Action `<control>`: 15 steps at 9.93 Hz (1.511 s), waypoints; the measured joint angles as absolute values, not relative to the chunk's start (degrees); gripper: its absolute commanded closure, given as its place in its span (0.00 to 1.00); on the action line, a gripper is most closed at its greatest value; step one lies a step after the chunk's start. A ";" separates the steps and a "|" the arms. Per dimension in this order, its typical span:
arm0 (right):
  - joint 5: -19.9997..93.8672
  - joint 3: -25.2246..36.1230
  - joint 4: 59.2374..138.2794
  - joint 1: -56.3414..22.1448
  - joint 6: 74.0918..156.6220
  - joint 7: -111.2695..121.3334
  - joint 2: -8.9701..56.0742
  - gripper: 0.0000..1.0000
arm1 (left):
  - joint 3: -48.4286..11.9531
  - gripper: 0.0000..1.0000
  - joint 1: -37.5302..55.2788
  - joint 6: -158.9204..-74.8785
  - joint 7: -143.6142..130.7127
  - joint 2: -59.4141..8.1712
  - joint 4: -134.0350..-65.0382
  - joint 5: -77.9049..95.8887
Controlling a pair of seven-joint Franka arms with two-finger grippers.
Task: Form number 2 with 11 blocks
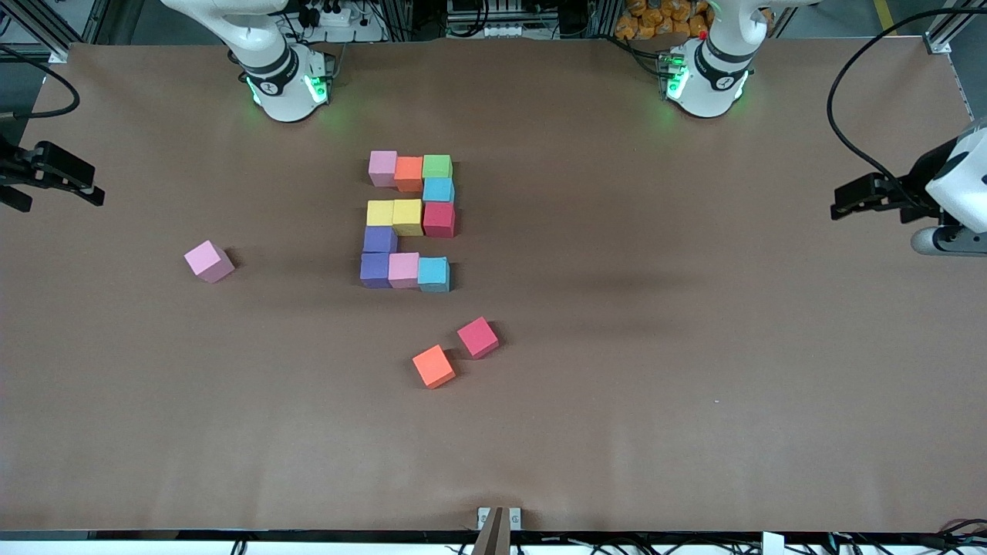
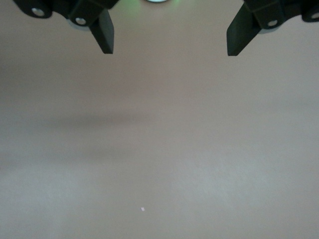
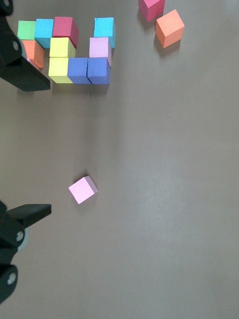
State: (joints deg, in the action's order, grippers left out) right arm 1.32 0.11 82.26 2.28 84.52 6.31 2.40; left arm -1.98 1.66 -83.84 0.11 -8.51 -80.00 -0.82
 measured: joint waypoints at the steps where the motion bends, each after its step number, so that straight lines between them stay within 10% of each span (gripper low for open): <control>1: 1.32 0.08 82.25 2.28 84.52 6.31 2.41 0.00 | -1.97 0.00 1.71 -84.77 0.11 -8.46 -80.00 -1.07; 15: 1.32 0.08 82.24 2.28 84.52 6.31 2.41 0.00 | -1.83 0.00 1.76 -85.44 1.35 -7.90 -80.03 -1.21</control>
State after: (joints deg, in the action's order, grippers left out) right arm 1.32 0.08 82.24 2.28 84.52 6.31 2.41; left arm -1.83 1.76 -85.44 1.35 -7.90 -80.03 -1.21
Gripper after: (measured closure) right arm 0.000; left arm 0.000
